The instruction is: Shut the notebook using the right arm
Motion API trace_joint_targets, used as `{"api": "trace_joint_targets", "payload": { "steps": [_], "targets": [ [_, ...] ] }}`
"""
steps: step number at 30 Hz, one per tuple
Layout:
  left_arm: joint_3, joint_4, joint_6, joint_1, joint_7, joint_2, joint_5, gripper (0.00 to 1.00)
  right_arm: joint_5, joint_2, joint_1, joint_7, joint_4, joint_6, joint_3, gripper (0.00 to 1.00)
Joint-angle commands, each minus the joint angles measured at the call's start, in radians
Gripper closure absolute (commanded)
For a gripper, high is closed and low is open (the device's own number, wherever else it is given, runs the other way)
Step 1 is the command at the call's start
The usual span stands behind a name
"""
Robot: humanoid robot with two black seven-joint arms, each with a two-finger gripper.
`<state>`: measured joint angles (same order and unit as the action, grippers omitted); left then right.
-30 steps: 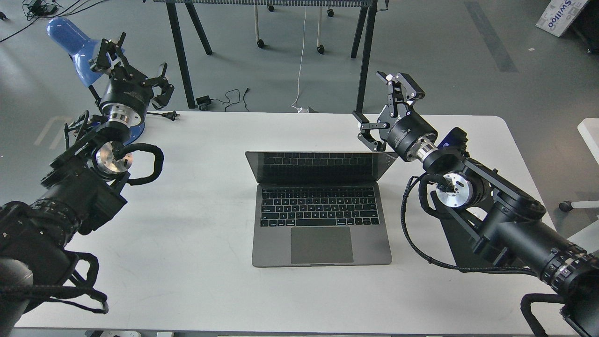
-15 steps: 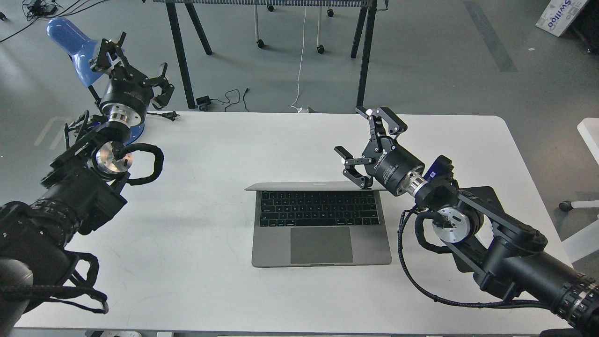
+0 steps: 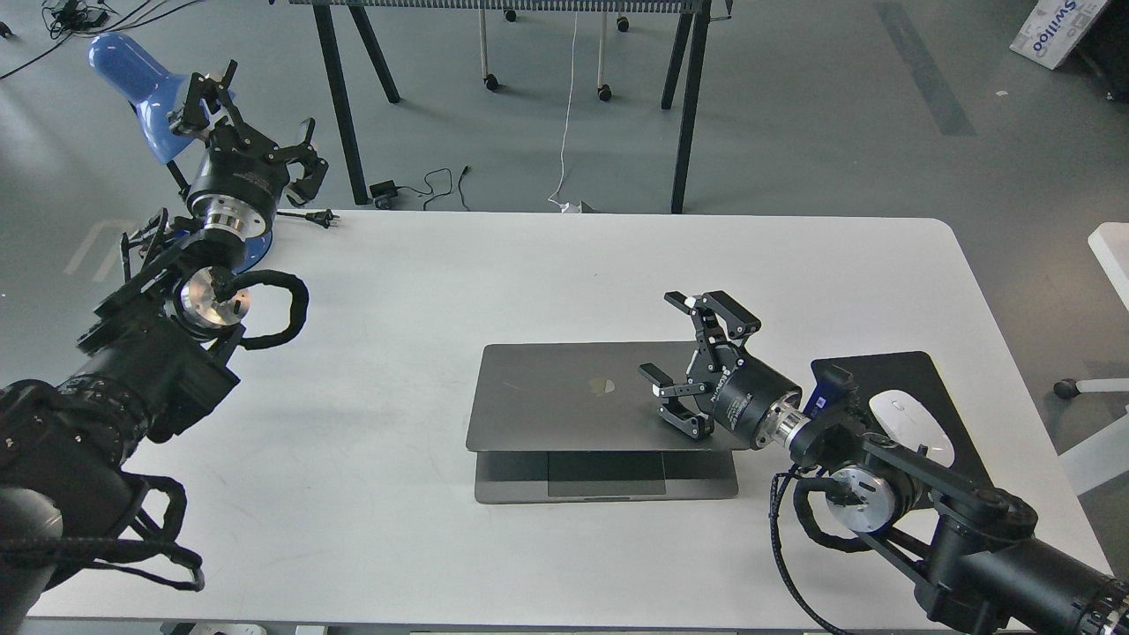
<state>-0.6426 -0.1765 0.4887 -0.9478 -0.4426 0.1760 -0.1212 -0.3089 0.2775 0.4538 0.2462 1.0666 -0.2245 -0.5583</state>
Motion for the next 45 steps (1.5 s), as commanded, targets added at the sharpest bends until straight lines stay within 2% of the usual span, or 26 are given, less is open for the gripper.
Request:
{"api": "trace_joint_targets", "payload": {
  "steps": [1, 9, 32, 43, 45],
  "targets": [
    [0.000, 0.000, 0.000, 0.000, -0.001, -0.001, 0.000, 0.00, -0.027, -0.021, 0.002, 0.001, -0.057, -0.006, 0.009, 0.00],
    [0.000, 0.000, 0.000, 0.001, 0.001, 0.000, 0.000, 0.00, -0.133, -0.066, 0.009, 0.001, -0.111, 0.001, 0.049, 0.00],
    [0.000, 0.000, 0.000, 0.000, 0.001, 0.000, 0.000, 0.00, -0.145, -0.074, 0.002, 0.001, -0.146, 0.004, 0.057, 0.00],
    [0.000, -0.001, 0.000, 0.000, -0.001, -0.001, 0.000, 0.00, -0.139, -0.070, 0.014, 0.004, -0.114, 0.001, 0.041, 0.00],
    [0.000, -0.001, 0.000, 0.000, -0.001, -0.001, 0.000, 0.00, -0.136, -0.060, 0.014, 0.021, -0.070, -0.004, 0.006, 0.00]
  ]
}}
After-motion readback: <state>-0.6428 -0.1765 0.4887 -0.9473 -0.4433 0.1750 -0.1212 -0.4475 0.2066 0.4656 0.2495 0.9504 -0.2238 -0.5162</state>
